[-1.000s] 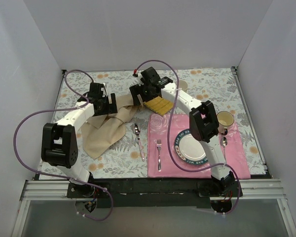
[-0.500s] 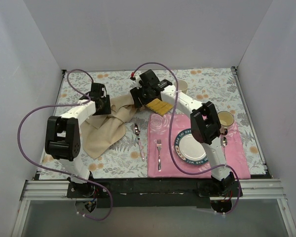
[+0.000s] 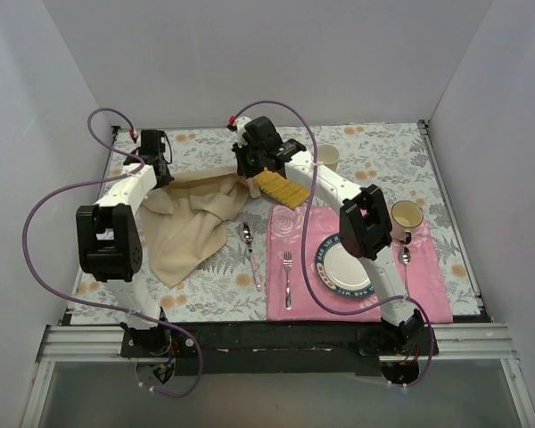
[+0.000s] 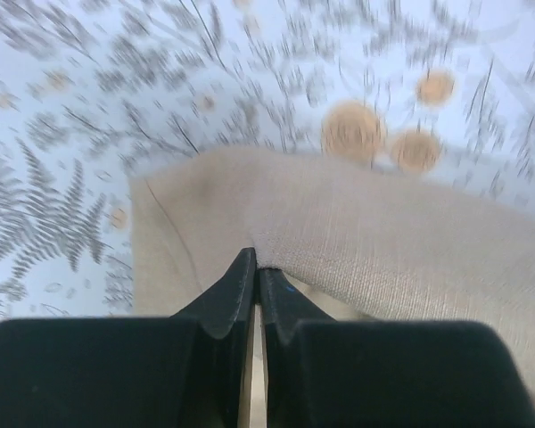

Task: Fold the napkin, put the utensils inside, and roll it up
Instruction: Flatten the napkin out

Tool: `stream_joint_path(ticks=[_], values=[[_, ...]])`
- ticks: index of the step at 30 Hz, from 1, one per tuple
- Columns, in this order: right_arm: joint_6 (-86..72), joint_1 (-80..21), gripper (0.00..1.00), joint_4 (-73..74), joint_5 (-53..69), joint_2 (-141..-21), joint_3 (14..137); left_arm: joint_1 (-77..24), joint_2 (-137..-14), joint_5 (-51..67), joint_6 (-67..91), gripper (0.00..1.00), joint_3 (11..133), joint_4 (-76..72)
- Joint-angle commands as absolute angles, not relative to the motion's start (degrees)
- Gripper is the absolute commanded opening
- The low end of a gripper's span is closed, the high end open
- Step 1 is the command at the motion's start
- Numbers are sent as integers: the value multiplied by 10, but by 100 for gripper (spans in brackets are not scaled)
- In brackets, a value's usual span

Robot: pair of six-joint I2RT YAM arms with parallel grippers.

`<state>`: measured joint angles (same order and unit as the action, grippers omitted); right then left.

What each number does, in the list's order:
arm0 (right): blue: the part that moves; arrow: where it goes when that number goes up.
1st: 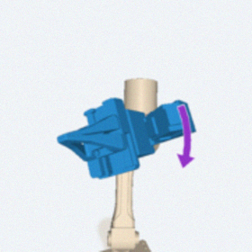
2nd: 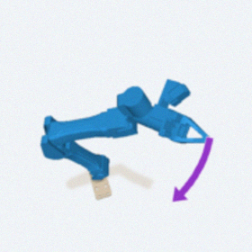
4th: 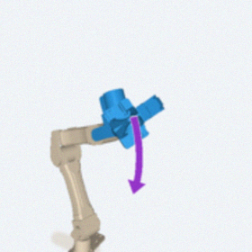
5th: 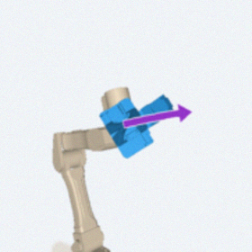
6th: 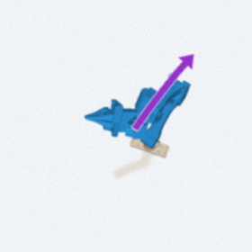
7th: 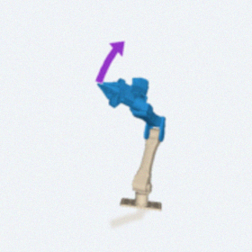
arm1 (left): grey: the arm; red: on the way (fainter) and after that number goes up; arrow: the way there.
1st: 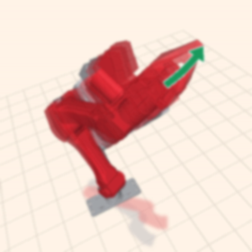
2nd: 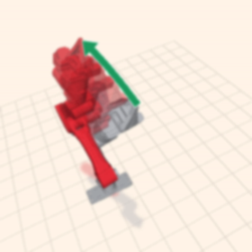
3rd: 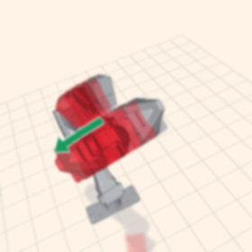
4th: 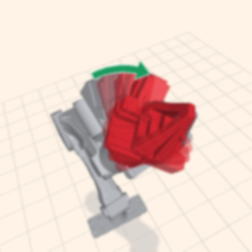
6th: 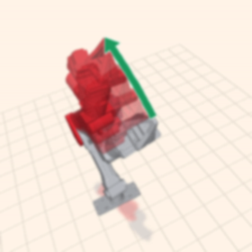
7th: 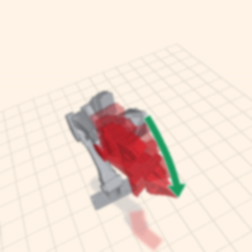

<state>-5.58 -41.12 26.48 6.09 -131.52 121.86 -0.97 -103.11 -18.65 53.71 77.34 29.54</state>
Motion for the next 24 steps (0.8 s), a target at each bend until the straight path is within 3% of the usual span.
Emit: stream_joint_path(ticks=[1,7,11,14,15,16,17,19,20,24], values=[[-79,-415,1,150,20,-1310,1265,-1,-977,-291,568,0,837,259],[-99,-420,1,-57,-43,-1330,1266,43,-1020,-342,549,0,875,147],[-109,-424,1,-147,-97,-1414,1366,80,-1081,-345,530,0,905,58],[-105,-423,1,-176,-136,-1490,1446,101,-1175,-347,498,0,989,29],[-119,-421,1,-174,-140,-1495,1441,104,-1208,-346,495,0,1074,68],[-129,-416,1,-131,-120,-1484,1433,105,-1235,-333,488,5,1114,93],[-134,-415,1,-110,-107,-1468,1387,104,-1282,-304,467,32,1148,117],[-128,-417,2,-86,-45,-1397,1307,104,-1271,-242,488,52,1123,142],[-128,-418,8,-68,-31,-1376,1250,98,-1236,-244,517,70,1097,141],[-138,-429,28,86,45,-1329,1221,53,-1162,-254,526,82,1014,198]])
